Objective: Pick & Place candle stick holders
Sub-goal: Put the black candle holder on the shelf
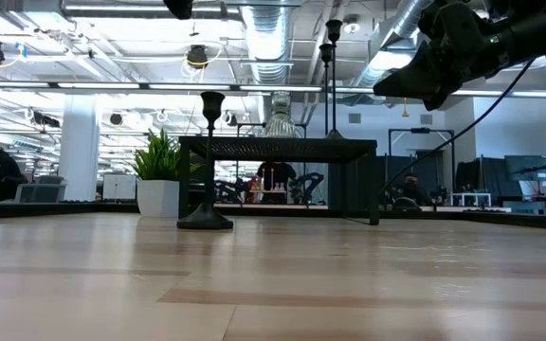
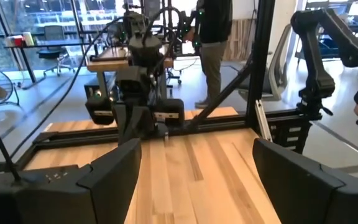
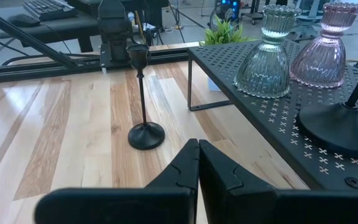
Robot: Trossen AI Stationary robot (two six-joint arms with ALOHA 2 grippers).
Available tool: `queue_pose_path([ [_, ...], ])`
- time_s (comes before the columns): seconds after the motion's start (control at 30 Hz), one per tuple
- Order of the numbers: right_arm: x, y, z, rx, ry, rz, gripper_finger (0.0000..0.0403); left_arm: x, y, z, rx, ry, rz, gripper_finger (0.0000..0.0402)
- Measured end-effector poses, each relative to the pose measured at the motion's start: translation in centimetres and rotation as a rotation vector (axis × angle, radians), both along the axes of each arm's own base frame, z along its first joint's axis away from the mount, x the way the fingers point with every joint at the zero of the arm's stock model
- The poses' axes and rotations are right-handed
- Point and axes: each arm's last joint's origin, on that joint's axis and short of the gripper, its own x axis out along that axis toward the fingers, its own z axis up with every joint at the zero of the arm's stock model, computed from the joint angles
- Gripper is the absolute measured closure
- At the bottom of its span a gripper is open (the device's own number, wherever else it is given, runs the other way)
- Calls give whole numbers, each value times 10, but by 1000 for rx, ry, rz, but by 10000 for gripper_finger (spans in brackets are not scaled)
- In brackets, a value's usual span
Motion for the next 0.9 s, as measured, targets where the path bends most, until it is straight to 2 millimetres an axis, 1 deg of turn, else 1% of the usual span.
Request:
queue_pose_path([
  [0.9, 0, 0, 0, 0, 0, 0, 403, 2, 0, 1, -2, -20, 2, 92],
])
